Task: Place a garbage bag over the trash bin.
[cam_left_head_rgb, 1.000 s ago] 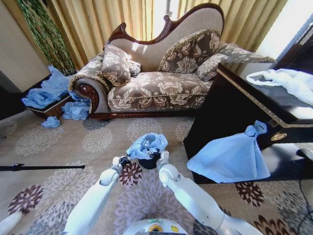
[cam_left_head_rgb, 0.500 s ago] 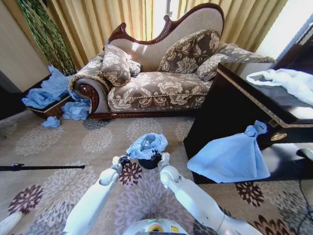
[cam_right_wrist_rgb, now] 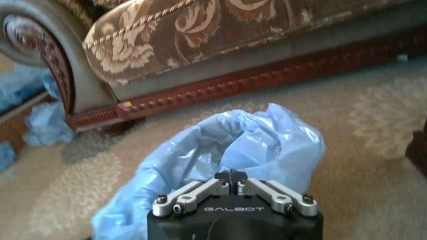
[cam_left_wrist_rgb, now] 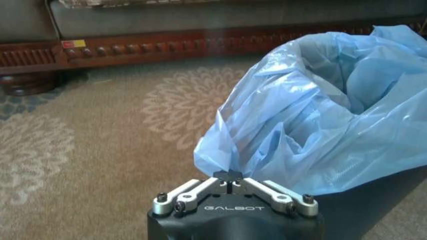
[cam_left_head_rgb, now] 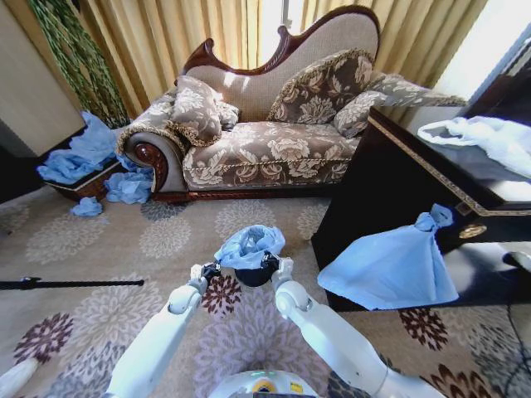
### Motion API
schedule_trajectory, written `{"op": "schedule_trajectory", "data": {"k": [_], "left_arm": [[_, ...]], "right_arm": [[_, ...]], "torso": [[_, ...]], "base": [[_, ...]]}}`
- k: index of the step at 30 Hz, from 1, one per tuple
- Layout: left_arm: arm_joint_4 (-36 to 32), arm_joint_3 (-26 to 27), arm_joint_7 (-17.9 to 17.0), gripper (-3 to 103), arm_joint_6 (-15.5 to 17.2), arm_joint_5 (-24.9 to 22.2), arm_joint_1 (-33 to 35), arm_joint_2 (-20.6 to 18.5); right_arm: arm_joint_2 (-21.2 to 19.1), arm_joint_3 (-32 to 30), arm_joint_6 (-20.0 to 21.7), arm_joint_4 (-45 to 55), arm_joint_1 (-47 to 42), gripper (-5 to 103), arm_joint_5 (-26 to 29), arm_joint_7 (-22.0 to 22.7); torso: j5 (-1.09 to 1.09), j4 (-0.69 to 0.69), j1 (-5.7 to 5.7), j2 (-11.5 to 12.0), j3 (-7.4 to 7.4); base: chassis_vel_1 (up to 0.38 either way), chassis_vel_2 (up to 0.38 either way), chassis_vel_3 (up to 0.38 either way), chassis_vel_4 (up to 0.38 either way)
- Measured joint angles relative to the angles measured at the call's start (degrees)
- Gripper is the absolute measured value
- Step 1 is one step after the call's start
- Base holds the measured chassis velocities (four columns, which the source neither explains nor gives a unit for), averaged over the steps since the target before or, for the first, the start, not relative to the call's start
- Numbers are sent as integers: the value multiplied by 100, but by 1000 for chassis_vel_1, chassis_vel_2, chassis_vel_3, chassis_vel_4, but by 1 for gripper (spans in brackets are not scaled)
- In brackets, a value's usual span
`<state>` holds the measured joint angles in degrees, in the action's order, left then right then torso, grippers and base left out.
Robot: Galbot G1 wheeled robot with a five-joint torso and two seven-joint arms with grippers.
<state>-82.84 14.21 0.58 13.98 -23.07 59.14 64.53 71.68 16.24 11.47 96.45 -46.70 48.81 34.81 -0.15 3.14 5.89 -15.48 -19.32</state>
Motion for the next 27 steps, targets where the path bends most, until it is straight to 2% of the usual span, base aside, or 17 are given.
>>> {"op": "schedule_trajectory", "data": {"k": [2, 5, 9, 15, 27], "left_arm": [[-6, 1, 0, 0, 0, 0, 7, -4], [-31, 10, 0, 0, 0, 0, 30, -29], [-49, 11, 1, 0, 0, 2, 34, -41], [-85, -2, 1, 0, 2, 6, 34, -51], [-149, -4, -2, 0, 1, 15, 88, -94]], "right_arm": [[-12, -21, 0, 83, -47, 0, 86, 38], [-166, -162, 45, 521, -366, 0, 554, 184], [-319, -328, 147, 817, -721, 0, 771, 243], [-355, -559, 252, 757, -1052, 0, 796, 197], [44, -752, 258, -187, -1041, 0, 649, -12]], "torso": [[0, 0, 0, 0, 0], [0, 0, 0, 0, 0], [0, 1, 0, 0, 1], [0, 1, 0, 0, 1], [0, 0, 0, 0, 0]], "base": [[0, 0, 0, 0], [0, 0, 0, 0], [0, 0, 0, 0], [0, 0, 0, 0], [0, 0, 0, 0]]}}
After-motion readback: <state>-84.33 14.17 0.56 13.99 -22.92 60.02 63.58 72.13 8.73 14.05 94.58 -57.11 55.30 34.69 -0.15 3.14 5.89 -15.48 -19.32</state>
